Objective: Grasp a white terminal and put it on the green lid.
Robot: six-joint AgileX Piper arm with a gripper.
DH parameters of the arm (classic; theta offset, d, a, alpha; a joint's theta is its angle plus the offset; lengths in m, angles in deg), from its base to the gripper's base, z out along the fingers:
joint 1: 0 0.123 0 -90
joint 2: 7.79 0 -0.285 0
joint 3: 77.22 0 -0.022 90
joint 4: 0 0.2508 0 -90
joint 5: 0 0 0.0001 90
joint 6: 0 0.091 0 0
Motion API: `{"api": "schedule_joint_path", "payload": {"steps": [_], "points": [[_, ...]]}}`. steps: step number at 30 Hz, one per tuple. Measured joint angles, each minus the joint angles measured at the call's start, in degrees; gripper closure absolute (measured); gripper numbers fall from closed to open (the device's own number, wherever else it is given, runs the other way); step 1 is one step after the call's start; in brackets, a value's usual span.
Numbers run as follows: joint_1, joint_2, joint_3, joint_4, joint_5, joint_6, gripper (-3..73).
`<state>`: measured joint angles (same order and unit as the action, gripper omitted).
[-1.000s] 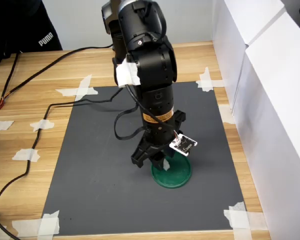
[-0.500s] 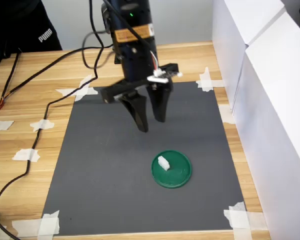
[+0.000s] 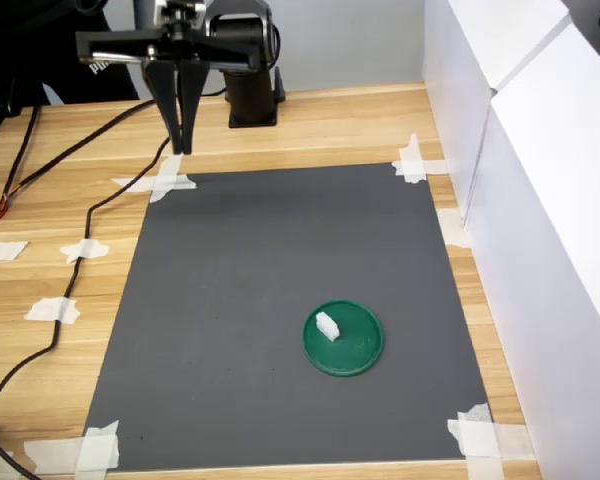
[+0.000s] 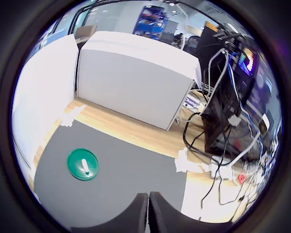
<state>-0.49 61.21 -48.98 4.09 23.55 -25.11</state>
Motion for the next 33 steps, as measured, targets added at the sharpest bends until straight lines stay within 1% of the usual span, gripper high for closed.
{"api": "schedule_joint_path", "payload": {"steps": [4,8,11,13,17,23,33], "points": [[0.0,-6.78,7.73,1.43,-2.55,7.48,71.1],[0.0,-14.9,15.63,1.53,-4.84,16.57,71.1],[0.0,-21.03,20.98,1.53,-4.74,22.77,71.1],[0.0,-25.31,23.77,1.53,-3.7,25.11,71.1],[0.0,-32.33,27.89,0.79,-1.68,25.91,71.1],[0.0,-40.71,33.89,0.23,-1.58,26.1,71.1],[0.0,-55.71,42.44,0.22,-0.77,26.28,71.1]]}}
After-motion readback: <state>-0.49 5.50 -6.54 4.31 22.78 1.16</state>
